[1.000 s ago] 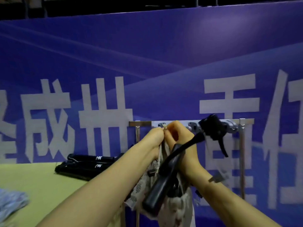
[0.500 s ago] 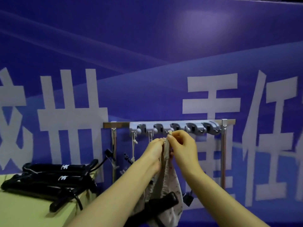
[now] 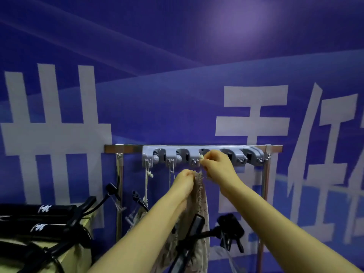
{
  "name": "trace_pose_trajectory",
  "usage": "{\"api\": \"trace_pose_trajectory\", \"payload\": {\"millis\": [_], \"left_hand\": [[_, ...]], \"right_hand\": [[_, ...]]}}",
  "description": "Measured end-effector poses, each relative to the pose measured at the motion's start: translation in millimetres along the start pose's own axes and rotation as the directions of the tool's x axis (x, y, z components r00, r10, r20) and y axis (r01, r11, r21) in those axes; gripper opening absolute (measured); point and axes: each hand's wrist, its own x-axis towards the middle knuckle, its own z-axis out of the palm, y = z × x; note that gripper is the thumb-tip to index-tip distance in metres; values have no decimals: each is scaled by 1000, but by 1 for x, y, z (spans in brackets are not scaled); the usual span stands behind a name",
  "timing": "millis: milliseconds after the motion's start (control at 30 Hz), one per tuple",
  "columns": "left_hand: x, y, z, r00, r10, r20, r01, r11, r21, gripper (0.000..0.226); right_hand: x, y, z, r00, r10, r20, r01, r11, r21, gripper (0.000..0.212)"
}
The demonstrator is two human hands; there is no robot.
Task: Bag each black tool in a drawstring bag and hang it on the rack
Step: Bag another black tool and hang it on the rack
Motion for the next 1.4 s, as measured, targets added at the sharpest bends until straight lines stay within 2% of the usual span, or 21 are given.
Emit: {"api": "trace_pose_trajectory", "payload": {"millis": [67, 200, 333, 400, 533, 667, 767, 833, 900, 1000, 1067, 1133, 1233, 1300, 1400], "left_hand": [[6, -3, 0, 998, 10, -59, -4, 995, 99, 24], [24, -11, -1, 994, 29, -105, -20, 996, 90, 22], [42, -15, -3, 992, 54, -114, -40, 992, 119, 27], [50, -16, 0, 991, 38, -126, -32, 998, 48, 27], [59, -24, 9, 991, -35, -131, 35, 999, 4, 28], [64, -33, 12, 983, -122, -136, 111, 990, -85, 26], [68, -37, 11, 986, -122, -114, 113, 990, -83, 25], [66, -34, 10, 989, -105, -100, 95, 991, -98, 25], [68, -32, 12, 990, -80, -113, 67, 991, -112, 26], [70, -28, 17, 990, -59, -126, 39, 988, -150, 27], [70, -27, 22, 992, -63, -113, 41, 982, -184, 28], [69, -26, 25, 993, -67, -98, 46, 978, -201, 28], [66, -23, 28, 994, -94, -58, 69, 939, -338, 31], [66, -23, 29, 994, -94, -53, 68, 927, -369, 32], [66, -23, 27, 991, -94, -92, 57, 938, -342, 33]], "right_hand": [[15, 11, 3, 999, -4, 39, 9, 994, -111, 27], [45, 17, 4, 992, -24, 121, 58, 957, -283, 6], [68, 19, 5, 989, -69, 128, 115, 912, -394, 14], [79, 24, 7, 993, -79, 87, 109, 894, -434, 13], [99, 34, 8, 997, -69, -40, 47, 913, -405, 10], [101, 45, 16, 997, -76, -23, 57, 890, -452, 12], [103, 49, 16, 997, -70, -40, 54, 947, -316, 11], [103, 45, 11, 1000, -5, -6, 4, 988, -154, 13], [102, 39, 6, 994, 66, 90, -63, 997, -33, 12], [101, 35, -2, 966, 115, 230, -130, 990, 52, 7], [101, 35, -6, 963, 100, 250, -124, 989, 83, 12], [98, 35, -8, 970, 62, 236, -82, 994, 77, 13], [96, 34, -9, 970, -17, 243, 6, 999, 48, 12], [97, 33, -5, 964, -60, 260, 57, 998, 19, 12], [102, 37, 4, 975, -86, 205, 120, 980, -160, 13]]}}
